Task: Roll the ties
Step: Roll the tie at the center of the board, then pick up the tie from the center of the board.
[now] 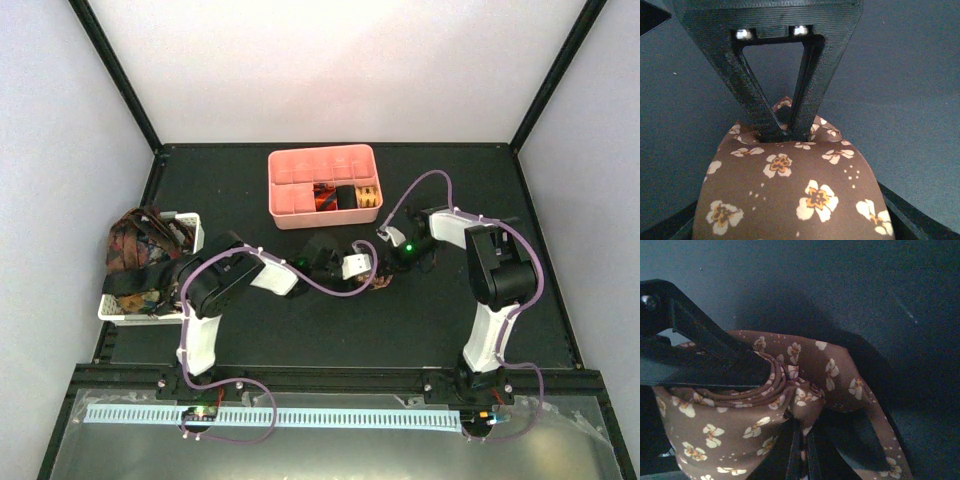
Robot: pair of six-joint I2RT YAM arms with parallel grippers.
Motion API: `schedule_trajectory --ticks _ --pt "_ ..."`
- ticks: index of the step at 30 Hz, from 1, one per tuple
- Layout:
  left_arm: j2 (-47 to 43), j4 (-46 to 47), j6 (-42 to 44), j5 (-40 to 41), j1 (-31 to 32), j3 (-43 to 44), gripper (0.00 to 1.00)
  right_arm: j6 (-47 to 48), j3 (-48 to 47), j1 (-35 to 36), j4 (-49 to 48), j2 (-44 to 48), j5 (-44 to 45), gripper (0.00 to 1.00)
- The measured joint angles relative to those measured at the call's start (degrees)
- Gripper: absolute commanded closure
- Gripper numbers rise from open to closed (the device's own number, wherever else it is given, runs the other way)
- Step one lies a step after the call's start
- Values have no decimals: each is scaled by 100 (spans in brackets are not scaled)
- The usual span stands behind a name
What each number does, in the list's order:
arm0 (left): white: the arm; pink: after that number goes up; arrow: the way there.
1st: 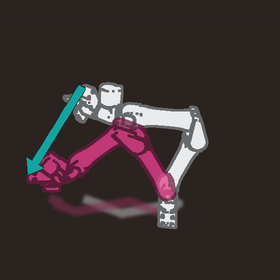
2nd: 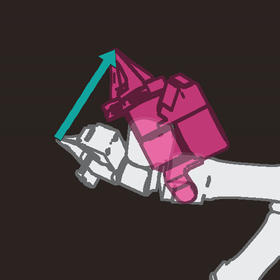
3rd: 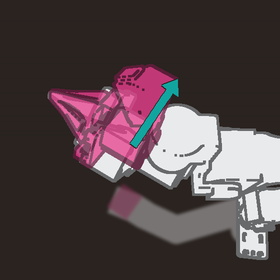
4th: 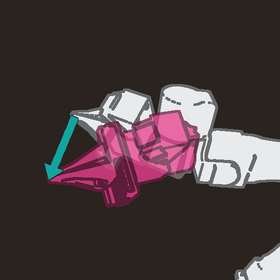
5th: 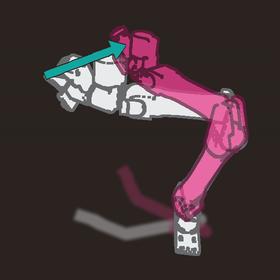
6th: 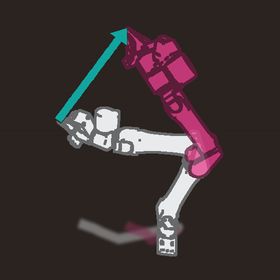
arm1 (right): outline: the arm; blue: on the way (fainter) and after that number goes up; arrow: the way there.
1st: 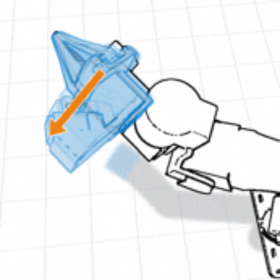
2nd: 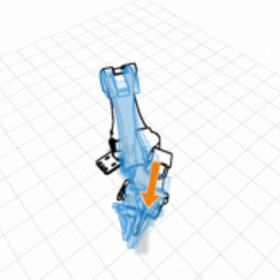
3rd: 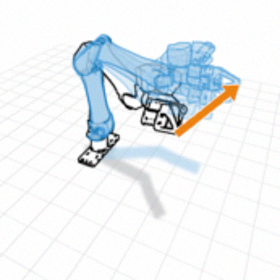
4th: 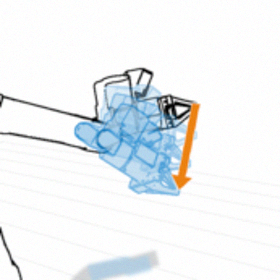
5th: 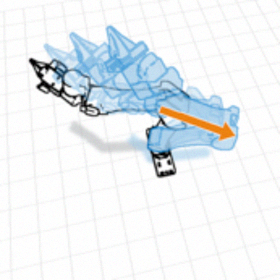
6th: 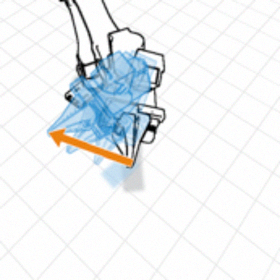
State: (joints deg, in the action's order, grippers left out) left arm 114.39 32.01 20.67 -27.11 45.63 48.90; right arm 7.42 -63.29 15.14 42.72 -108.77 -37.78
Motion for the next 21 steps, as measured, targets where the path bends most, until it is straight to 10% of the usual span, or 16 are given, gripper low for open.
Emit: schedule_trajectory --ticks 8,21 --pt "149 -350 28 55 2 356 66 28 92 -13 -31 9 -17 90" --pt "122 -673 133 197 55 450 76 343 -61 -728 647 216 -302 34"
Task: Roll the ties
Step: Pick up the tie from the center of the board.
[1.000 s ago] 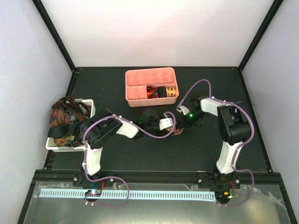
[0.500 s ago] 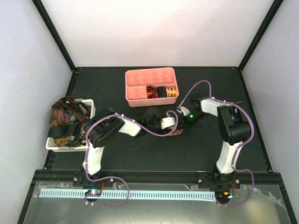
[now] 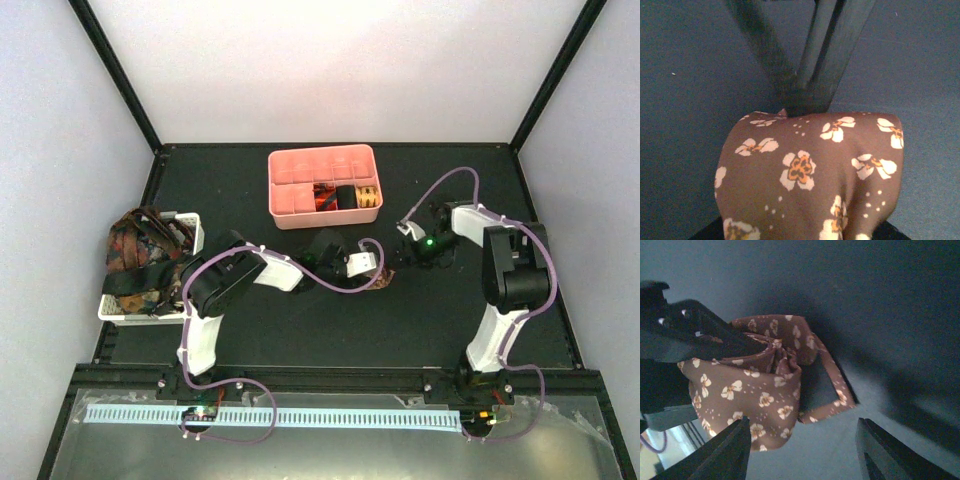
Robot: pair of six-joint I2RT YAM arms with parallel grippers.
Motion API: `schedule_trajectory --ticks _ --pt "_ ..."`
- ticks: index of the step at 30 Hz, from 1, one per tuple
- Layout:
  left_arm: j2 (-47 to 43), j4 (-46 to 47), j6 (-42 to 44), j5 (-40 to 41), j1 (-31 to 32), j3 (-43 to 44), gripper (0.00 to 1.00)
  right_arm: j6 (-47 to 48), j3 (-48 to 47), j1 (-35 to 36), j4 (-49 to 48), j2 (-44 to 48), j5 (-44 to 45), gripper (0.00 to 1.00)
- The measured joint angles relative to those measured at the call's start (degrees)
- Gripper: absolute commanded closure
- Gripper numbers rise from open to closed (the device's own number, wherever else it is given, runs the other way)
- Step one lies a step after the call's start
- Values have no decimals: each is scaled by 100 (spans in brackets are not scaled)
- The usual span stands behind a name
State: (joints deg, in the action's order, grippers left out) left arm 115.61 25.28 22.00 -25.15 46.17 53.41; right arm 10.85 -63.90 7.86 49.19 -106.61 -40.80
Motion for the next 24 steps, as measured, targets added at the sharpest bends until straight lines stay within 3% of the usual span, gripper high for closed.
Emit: schedule_trajectory --ticks 4,12,20,22,24 --pt "0 -42 13 13 9 15 77 -9 11 -334 101 96 -129 16" --pt "0 -103 35 28 9 48 77 -461 398 -330 -459 4 -634 14" --pt "0 -105 33 33 11 48 77 -673 555 -240 -1143 -254 -1443 27" --pt "0 -103 35 33 11 50 77 -658 605 -234 -1222 -299 -1609 36" --pt "0 -105 33 33 11 52 77 -619 662 -225 -1231 -313 -1770 39"
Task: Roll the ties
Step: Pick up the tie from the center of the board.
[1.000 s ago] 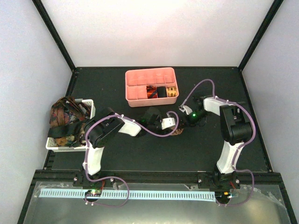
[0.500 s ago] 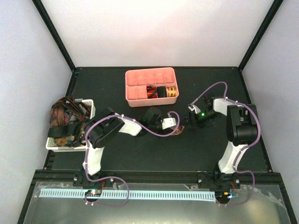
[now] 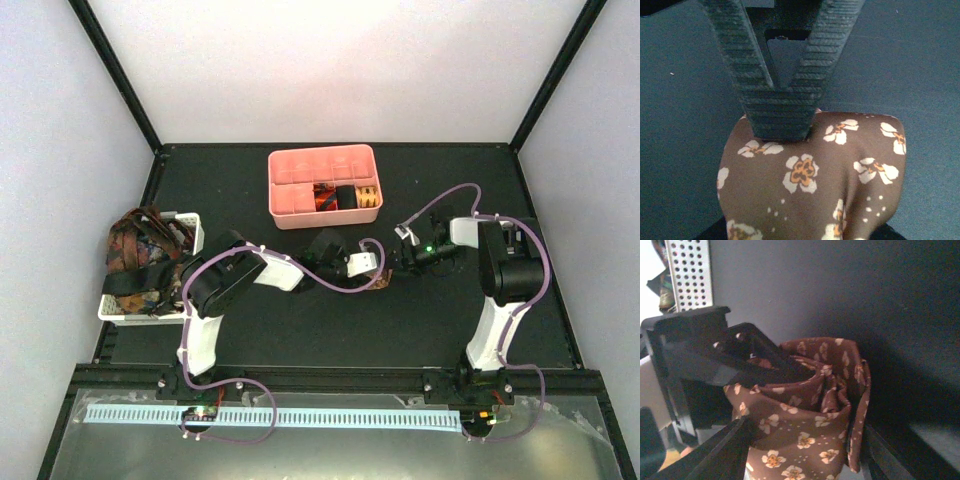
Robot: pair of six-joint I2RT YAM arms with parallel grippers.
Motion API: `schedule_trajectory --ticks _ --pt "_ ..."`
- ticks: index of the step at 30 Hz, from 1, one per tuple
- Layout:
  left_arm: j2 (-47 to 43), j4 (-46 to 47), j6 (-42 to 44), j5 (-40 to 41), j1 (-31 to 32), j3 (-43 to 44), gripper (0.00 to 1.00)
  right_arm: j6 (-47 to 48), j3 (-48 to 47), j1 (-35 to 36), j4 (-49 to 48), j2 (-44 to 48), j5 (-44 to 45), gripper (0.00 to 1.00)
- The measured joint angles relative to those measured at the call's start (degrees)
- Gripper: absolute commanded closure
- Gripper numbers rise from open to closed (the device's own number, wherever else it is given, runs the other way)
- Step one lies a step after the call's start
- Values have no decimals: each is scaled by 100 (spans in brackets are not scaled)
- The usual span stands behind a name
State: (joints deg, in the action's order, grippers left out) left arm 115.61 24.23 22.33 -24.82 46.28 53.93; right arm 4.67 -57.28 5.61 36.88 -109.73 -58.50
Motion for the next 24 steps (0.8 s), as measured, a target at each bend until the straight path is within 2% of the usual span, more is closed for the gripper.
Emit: schedule_trajectory --ticks 3,10,11,17,18,20,21,23,24 --pt "0 -33 0 0 0 17 77 170 20 11 81 -4 -219 31" --pt "0 -48 0 4 0 26 77 275 225 22 68 17 -400 29" --pt "0 -48 0 4 0 26 77 262 243 31 39 17 -402 32" --pt "0 -50 0 11 0 26 76 120 313 188 -186 28 -400 71" --pt "0 -50 0 13 0 26 76 98 323 201 -205 31 -393 75" --pt "0 -61 0 22 0 26 76 81 326 199 -227 46 -341 74" --pt "0 -66 0 22 0 26 76 66 321 197 -216 57 -323 70" --pt "0 -66 0 22 0 26 76 63 310 197 -190 68 -291 55" --pt "0 -66 0 22 0 26 76 90 295 192 -166 68 -262 52"
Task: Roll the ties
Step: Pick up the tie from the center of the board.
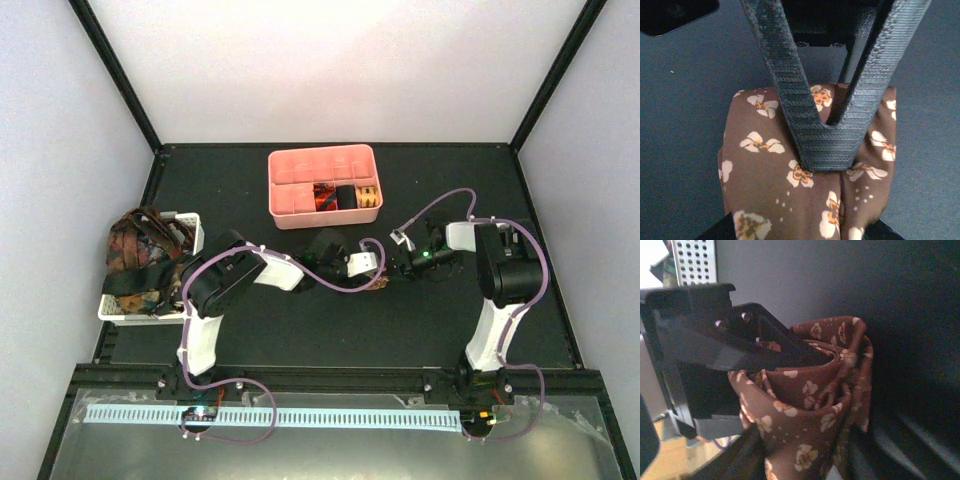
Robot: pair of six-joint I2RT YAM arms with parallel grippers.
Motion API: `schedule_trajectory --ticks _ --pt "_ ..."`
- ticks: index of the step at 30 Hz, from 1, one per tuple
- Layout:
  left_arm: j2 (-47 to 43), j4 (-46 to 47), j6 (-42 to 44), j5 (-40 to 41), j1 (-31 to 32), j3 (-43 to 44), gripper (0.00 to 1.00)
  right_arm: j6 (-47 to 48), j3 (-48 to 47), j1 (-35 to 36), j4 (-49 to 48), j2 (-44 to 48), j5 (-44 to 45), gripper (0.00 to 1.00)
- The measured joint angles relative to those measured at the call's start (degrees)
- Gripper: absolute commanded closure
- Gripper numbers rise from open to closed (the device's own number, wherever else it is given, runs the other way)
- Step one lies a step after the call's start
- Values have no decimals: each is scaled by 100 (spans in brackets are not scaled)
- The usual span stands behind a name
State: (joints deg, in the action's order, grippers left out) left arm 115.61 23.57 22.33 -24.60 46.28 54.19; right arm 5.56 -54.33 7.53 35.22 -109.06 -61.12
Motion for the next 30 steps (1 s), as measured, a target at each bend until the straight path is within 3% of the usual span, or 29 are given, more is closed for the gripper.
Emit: schedule_trajectory --ticks 3,5,10,12,14,16,18,30 --pt "0 2 0 0 0 0 76 -11 -46 -26 59 0 98 51" --pt "0 2 0 0 0 0 76 -63 -92 -28 66 0 142 56" --pt "0 2 0 7 0 0 75 -280 -127 -24 28 7 138 88" --pt "0 -2 0 17 0 0 69 -313 -136 -28 13 15 133 98" --pt "0 0 0 35 -2 0 55 -334 -146 -39 13 15 118 98" --pt "-11 0 -15 44 0 -9 26 -315 -149 -46 9 15 153 98" --pt "-52 37 -20 39 -4 -96 3 -299 -149 -48 -2 15 181 99" --pt "-614 286 -144 262 -74 -868 1 278 120 -28 -120 496 190 98"
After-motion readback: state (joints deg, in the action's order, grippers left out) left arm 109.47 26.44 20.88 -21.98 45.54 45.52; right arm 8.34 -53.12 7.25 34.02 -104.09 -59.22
